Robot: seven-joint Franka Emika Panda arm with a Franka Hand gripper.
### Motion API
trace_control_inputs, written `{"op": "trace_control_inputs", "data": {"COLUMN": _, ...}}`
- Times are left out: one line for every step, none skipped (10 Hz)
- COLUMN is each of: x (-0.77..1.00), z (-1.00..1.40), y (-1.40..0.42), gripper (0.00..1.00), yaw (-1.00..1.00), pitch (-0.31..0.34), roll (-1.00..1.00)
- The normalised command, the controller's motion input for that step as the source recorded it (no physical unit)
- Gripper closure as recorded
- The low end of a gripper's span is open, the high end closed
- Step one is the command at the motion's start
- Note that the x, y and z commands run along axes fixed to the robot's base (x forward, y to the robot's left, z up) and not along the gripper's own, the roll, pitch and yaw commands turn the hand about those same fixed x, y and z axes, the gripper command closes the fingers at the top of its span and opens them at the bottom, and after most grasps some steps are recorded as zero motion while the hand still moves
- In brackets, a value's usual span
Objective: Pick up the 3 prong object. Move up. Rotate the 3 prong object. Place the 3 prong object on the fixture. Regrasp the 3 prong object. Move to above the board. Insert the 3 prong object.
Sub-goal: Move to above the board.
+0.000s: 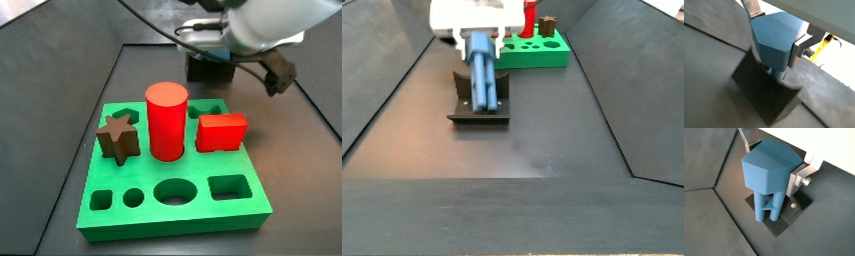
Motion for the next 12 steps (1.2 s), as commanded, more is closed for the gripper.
{"op": "trace_control_inputs", "data": {"x": -0.12, "z": 1.00, "y": -0.40, "gripper": 1.00, "yaw": 0.32, "pitch": -0.298, "roll": 0.07}}
{"op": "trace_control_inputs", "data": {"x": -0.10, "z": 1.00, "y": -0.37, "gripper": 1.00, "yaw": 0.17, "pitch": -0.314, "roll": 0.04}}
{"op": "trace_control_inputs", "data": {"x": -0.11, "z": 1.00, "y": -0.36, "gripper": 1.00, "yaw": 0.05, "pitch": -0.314, "roll": 0.03}}
{"op": "trace_control_inputs", "data": {"x": -0.11, "z": 1.00, "y": -0.34, "gripper": 1.00, "yaw": -0.02, "pitch": -0.296, "roll": 0.03}}
{"op": "trace_control_inputs", "data": {"x": -0.11, "z": 1.00, "y": -0.32, "gripper": 1.00, "yaw": -0.09, "pitch": -0.260, "roll": 0.01}}
{"op": "trace_control_inputs", "data": {"x": -0.11, "z": 1.00, "y": -0.29, "gripper": 1.00, "yaw": -0.13, "pitch": -0.212, "roll": 0.01}}
{"op": "trace_control_inputs", "data": {"x": -0.12, "z": 1.00, "y": -0.27, "gripper": 1.00, "yaw": -0.16, "pitch": -0.140, "roll": 0.00}}
{"op": "trace_control_inputs", "data": {"x": -0.12, "z": 1.00, "y": -0.25, "gripper": 1.00, "yaw": -0.18, "pitch": -0.077, "roll": -0.01}}
{"op": "trace_control_inputs", "data": {"x": -0.11, "z": 1.00, "y": -0.22, "gripper": 1.00, "yaw": -0.19, "pitch": -0.012, "roll": -0.01}}
{"op": "trace_control_inputs", "data": {"x": -0.10, "z": 1.00, "y": -0.18, "gripper": 1.00, "yaw": -0.18, "pitch": 0.070, "roll": -0.02}}
{"op": "trace_control_inputs", "data": {"x": -0.08, "z": 0.83, "y": -0.12, "gripper": 1.00, "yaw": -0.15, "pitch": 0.127, "roll": -0.03}}
{"op": "trace_control_inputs", "data": {"x": -0.06, "z": 0.66, "y": -0.07, "gripper": 1.00, "yaw": -0.11, "pitch": 0.168, "roll": -0.03}}
